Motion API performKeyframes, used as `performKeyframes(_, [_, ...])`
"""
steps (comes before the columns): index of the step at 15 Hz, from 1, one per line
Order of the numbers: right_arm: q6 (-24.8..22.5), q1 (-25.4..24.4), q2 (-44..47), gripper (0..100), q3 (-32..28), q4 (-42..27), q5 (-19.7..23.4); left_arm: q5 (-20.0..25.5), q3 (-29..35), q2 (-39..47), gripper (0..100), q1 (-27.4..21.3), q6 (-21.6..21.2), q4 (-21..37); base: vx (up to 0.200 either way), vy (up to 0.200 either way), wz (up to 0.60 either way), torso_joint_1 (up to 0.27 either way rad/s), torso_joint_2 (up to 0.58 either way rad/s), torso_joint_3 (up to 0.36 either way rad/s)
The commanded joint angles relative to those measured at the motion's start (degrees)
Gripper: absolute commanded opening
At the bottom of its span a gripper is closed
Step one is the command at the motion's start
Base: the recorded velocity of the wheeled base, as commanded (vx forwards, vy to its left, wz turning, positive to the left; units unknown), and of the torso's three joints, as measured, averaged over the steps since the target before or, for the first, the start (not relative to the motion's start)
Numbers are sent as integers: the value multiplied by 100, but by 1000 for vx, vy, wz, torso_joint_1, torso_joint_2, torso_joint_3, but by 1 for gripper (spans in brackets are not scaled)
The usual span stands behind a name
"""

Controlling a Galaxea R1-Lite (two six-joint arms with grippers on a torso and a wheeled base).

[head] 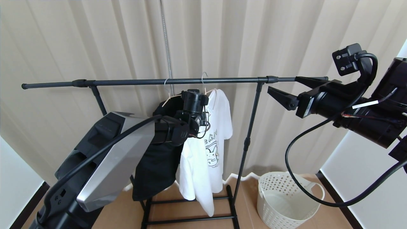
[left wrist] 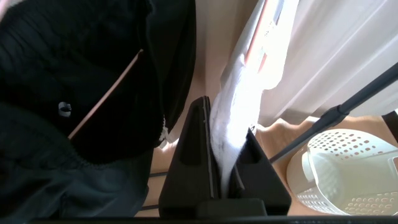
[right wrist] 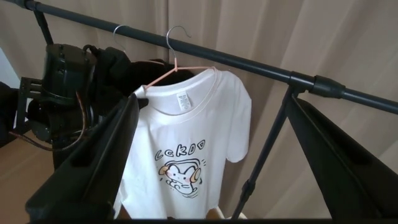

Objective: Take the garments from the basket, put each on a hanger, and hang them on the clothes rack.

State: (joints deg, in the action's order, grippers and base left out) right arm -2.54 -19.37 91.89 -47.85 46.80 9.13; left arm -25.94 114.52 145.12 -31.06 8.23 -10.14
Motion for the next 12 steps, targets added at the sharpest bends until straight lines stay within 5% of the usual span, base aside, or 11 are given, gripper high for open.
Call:
performKeyframes(1, [-1,-5,-13,100,12,5,1,1,7,69,0,4,-5,-5,0,0,0,0,0,0])
performKeyframes(9, [-10,-5,-13,100,21,13,1,1,7,96,0,21,-93,4,0,0,0,0,0,0])
performKeyframes(10, [-1,-5,-13,100,21,5,1,1,7,96,100,21,-111,4,0,0,0,0,0,0])
performKeyframes(12, [-10,-5,-5,100,21,5,1,-7,7,43,100,12,-102,21,0,0,0,0,0,0])
